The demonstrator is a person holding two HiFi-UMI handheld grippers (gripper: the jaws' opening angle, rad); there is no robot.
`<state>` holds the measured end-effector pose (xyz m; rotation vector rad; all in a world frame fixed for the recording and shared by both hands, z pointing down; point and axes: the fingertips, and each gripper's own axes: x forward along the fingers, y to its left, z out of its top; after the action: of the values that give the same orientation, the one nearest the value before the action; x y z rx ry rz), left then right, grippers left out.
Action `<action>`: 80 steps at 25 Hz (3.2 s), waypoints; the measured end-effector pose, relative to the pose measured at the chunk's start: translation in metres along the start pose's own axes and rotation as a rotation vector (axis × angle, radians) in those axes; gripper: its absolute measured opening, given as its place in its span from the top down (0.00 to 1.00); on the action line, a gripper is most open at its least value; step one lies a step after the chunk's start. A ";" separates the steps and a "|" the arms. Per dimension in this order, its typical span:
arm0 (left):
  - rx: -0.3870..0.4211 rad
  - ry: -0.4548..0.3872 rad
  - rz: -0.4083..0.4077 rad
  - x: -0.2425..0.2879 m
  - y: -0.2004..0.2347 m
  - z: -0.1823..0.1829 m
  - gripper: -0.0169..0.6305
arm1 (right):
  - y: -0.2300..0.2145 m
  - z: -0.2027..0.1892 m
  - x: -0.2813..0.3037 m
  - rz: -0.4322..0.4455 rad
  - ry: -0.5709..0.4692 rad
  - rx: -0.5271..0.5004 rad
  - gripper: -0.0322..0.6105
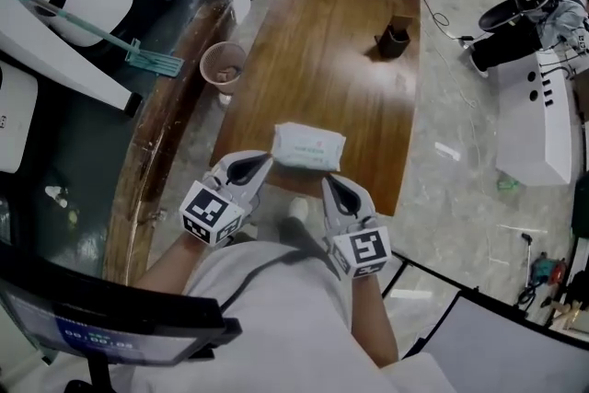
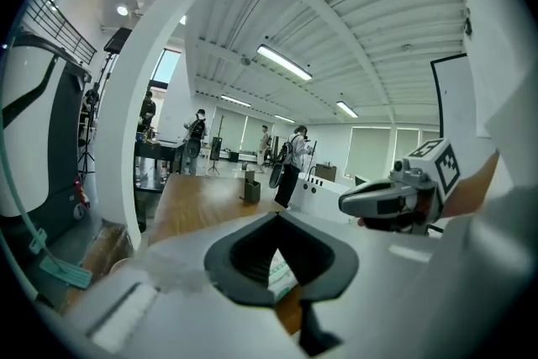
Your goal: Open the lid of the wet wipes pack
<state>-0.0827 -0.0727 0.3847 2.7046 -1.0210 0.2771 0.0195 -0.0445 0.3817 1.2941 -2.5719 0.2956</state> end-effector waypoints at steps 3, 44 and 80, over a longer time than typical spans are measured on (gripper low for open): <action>0.028 0.036 0.009 0.022 0.000 -0.007 0.97 | -0.012 -0.014 0.014 0.037 0.039 -0.005 0.94; 0.440 0.435 -0.192 0.143 0.000 -0.147 0.59 | -0.082 -0.148 0.078 0.008 0.264 0.062 0.94; 0.291 0.685 -0.521 0.167 0.007 -0.172 0.52 | -0.084 -0.178 0.083 -0.058 0.309 0.027 0.94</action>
<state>0.0201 -0.1329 0.5933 2.6478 -0.0840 1.2020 0.0621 -0.1052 0.5817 1.2216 -2.2755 0.4803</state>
